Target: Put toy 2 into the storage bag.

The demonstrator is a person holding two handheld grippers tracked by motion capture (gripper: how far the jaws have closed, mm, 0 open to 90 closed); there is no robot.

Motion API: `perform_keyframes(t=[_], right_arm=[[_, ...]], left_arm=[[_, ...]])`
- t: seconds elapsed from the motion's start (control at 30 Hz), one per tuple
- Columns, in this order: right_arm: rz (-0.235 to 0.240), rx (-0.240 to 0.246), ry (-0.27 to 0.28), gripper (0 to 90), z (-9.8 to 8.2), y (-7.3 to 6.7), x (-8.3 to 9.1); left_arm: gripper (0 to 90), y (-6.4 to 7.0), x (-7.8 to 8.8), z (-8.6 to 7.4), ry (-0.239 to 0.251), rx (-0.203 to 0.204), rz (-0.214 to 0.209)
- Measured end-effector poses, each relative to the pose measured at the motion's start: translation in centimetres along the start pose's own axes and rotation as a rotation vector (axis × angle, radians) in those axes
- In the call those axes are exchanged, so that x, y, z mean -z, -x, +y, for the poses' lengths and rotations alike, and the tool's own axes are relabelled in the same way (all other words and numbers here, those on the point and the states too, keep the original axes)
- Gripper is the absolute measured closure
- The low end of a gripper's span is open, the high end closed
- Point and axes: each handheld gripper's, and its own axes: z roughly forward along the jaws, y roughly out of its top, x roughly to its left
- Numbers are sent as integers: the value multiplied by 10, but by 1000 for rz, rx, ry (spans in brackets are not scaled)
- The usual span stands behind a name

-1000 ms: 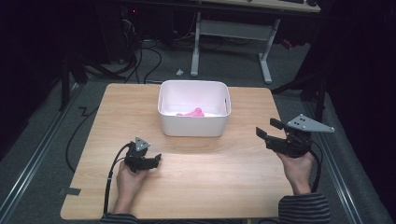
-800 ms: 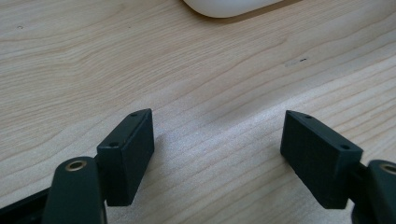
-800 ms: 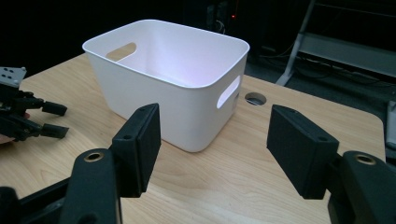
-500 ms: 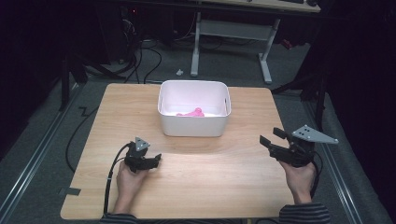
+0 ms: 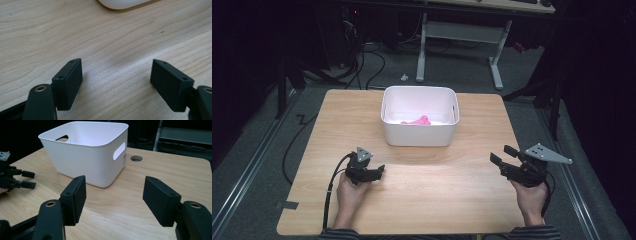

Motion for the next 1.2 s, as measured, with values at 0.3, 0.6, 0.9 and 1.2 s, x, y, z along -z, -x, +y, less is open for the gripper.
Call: perform_keyframes(t=[0.3, 0.6, 0.9, 1.2], right_arm=[[14, -9, -23, 357, -14, -4, -13], [24, -11, -54, 359, -27, -10, -30], [27, -9, -89, 362, -39, -16, -46], [22, -4, -112, 363, -47, -17, -57]], left_arm=[[262, 0, 0, 0, 0, 0, 0], [262, 0, 0, 0, 0, 0, 0], [262, 0, 0, 0, -1, 0, 0], [262, 0, 0, 0, -1, 0, 0]])
